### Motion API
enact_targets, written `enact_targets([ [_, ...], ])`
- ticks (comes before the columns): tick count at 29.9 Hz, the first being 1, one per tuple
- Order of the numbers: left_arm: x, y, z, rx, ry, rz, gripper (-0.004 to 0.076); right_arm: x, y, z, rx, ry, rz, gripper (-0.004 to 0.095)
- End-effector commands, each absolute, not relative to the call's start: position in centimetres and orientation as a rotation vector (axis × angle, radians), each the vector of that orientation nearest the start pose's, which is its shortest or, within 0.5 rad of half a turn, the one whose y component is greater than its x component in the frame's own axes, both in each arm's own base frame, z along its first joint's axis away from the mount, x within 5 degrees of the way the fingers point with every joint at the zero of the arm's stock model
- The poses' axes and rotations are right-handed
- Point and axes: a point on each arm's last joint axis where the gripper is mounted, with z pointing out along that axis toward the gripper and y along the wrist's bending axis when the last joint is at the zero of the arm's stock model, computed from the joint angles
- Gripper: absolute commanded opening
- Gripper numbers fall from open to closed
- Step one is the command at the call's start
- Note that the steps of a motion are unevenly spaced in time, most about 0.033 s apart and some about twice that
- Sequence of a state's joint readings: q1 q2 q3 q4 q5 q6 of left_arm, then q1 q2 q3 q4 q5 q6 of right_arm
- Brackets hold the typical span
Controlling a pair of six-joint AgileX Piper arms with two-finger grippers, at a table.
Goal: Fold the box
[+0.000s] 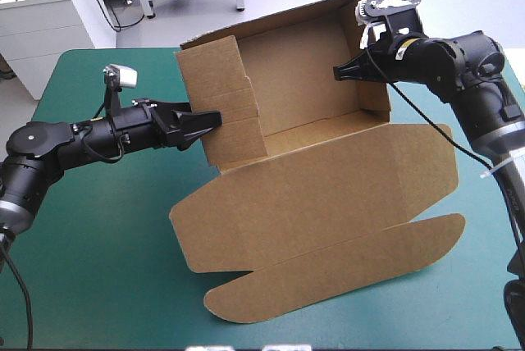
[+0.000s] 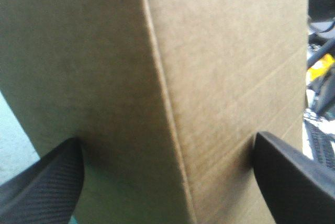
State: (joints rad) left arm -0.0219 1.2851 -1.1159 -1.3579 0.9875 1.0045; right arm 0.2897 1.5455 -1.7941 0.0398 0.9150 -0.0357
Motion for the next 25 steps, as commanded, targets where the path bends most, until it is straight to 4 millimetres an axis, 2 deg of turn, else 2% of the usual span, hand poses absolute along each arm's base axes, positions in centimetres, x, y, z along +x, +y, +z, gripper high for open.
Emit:
enact_targets([
  [1, 25.5, -8.9, 42.1, 0.362, 1.862, -0.961, 0.0620, 31.2, 9.8, 48.7, -0.296, 1.978, 0.239, 0.0003],
  [5, 25.4, -10.1, 43.5, 0.311, 1.911, -0.831, 0.0618, 31.3, 9.7, 48.7, -0.267, 1.980, 0.253, 0.0004],
  [8, 25.4, -10.8, 44.5, 0.280, 1.901, -0.735, 0.0572, 31.5, 9.8, 48.6, -0.232, 1.986, 0.275, 0.0004],
  [13, 25.9, -12.3, 44.9, 0.295, 1.933, -0.635, 0.0401, 32.2, 10.2, 48.3, -0.181, 1.977, 0.328, 0.0003],
  [18, 27.4, -13.7, 44.4, 0.282, 1.981, -0.626, 0.0330, 32.6, 10.8, 48.0, -0.168, 1.976, 0.385, 0.0004],
  [21, 28.3, -14.2, 44.3, 0.247, 2.004, -0.657, 0.0258, 32.8, 11.1, 47.7, -0.181, 1.983, 0.375, 0.0003],
  [25, 28.6, -14.4, 44.4, 0.239, 2.005, -0.680, 0.0104, 33.2, 11.5, 47.3, -0.188, 1.993, 0.378, 0.0003],
])
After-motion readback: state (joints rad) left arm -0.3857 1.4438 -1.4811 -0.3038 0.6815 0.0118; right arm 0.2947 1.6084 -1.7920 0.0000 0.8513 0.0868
